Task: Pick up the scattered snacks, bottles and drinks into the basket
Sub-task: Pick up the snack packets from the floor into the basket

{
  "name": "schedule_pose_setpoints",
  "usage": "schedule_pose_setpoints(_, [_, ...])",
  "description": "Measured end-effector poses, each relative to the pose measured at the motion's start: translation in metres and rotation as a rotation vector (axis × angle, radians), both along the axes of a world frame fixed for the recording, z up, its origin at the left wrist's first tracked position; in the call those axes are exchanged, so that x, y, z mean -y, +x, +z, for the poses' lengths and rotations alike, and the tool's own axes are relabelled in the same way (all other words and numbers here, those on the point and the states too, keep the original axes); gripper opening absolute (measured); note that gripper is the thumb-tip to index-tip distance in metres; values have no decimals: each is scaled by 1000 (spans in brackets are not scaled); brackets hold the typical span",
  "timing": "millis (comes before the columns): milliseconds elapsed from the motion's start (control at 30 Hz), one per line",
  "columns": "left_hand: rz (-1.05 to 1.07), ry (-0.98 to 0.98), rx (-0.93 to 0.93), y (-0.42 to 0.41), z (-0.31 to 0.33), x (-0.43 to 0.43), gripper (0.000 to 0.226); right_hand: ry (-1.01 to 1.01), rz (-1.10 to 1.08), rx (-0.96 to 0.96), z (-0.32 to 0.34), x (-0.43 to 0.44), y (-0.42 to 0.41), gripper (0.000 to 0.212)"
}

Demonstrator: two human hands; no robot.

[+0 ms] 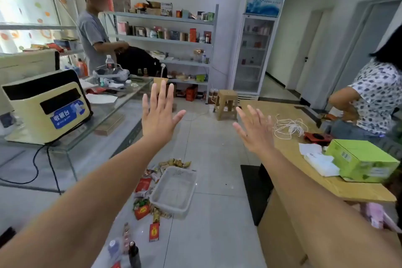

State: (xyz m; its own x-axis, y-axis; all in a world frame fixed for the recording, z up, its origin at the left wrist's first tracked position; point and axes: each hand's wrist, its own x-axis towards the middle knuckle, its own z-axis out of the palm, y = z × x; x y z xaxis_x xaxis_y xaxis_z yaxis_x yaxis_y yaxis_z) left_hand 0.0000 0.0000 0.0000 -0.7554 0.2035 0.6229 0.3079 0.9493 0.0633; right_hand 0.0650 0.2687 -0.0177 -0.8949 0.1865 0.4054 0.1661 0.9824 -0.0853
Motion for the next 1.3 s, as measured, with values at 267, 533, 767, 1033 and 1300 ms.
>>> schedule_pose_setpoints(267, [63, -31, 67, -49, -38, -58, 76, -44, 59, 92, -30, -44, -53, 55])
schedule_pose_setpoints(533, [94, -57, 119, -108, -62, -92, 78, -56, 115, 164, -57, -67, -117, 55])
schedule_pose_setpoints(767, [115, -84, 167, -196, -108, -128, 77, -54, 123, 207, -93, -102, -206, 55])
schedule_pose_setpoints(1033, [113, -79, 212, -334, -110, -169, 77, -95, 119, 243, -92, -135, -343, 55])
schedule_pose_setpoints(1300, [152, -102, 255, -433, -123, -201, 74, -124, 145, 310, -113, -169, -454, 56])
